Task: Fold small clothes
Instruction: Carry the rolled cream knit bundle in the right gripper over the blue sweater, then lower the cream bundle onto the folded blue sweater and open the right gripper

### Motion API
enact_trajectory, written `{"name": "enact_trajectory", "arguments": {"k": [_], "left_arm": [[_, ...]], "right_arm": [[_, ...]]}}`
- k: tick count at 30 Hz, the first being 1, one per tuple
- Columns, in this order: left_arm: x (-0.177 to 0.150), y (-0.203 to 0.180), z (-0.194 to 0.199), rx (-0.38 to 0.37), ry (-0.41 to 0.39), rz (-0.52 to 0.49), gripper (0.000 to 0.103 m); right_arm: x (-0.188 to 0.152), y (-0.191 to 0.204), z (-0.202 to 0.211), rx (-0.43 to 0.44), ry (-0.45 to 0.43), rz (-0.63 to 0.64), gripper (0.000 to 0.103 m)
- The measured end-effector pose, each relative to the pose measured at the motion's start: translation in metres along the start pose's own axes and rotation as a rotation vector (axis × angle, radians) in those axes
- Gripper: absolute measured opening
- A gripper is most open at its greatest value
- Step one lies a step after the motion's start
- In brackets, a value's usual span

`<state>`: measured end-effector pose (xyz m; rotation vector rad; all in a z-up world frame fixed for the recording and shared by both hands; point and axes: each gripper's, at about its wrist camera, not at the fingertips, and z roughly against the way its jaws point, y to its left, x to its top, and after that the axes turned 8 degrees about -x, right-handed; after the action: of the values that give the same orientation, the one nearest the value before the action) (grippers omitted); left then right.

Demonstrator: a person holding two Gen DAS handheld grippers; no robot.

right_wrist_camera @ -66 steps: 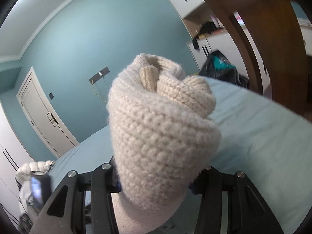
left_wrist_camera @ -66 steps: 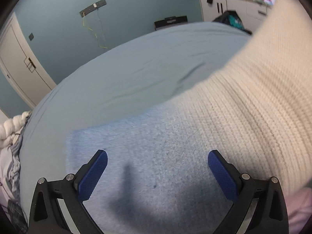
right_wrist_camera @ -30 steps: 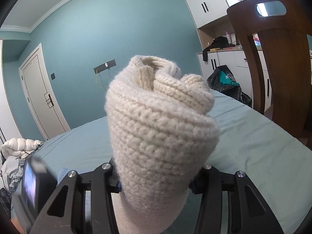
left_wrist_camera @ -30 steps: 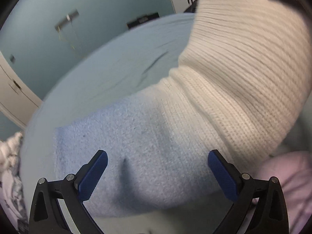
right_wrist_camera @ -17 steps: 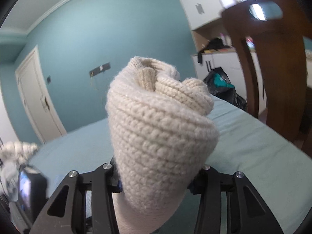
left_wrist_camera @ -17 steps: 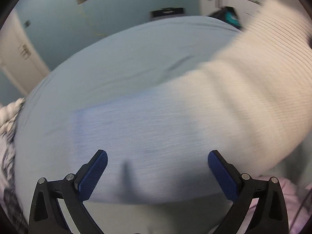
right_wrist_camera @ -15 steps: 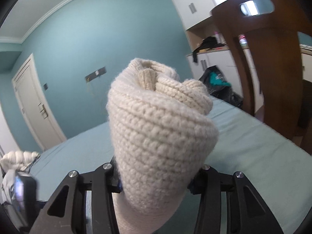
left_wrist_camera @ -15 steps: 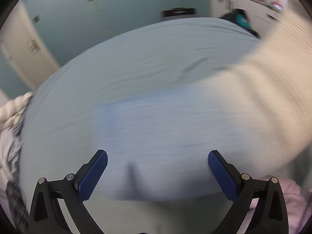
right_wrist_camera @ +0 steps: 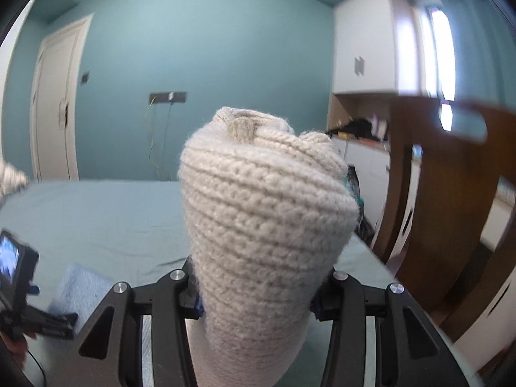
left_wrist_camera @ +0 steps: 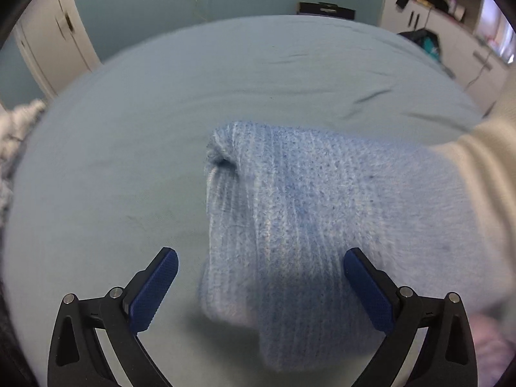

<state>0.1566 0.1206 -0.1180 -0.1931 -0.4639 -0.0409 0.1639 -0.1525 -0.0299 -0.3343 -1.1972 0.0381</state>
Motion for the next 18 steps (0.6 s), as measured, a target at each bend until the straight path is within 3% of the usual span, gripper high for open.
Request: {"name": "enact_trajectory", "arguments": {"k": [2,5,8,11,14,16,18], "left_arm": [[0.006,0.027,0.017,0.000,-0.026,0.047,0.103],[0.010,0.068,0.053,0.098,-0.061,0.112,0.103],[0.009,0.108,0.078,0.176,-0.090,0.166,0.103],[0.007,0.137,0.094,0.190,-0.114,0.223,0.103],[0.015,0.156,0.093,0.171,-0.131,0.263,0.103],[0.015,0.149,0.095,0.161,-0.144,0.267,0.103],[0.013,0.141,0.077,0.139,-0.151,0.254,0.103]], "right_arm": [[0.011,0.030,0.007,-0.006,-0.021,0.130,0.041],[0.019,0.103,0.027,-0.006,-0.102,0.378,0.041],[0.004,0.170,0.048,0.026,-0.188,0.599,0.043],[-0.044,0.248,0.064,0.076,-0.267,0.895,0.044],[-0.107,0.297,0.064,0.106,-0.281,1.157,0.045],[-0.136,0.309,0.068,0.055,-0.357,1.237,0.048],[-0.141,0.307,0.075,0.039,-0.403,1.219,0.054]]}}
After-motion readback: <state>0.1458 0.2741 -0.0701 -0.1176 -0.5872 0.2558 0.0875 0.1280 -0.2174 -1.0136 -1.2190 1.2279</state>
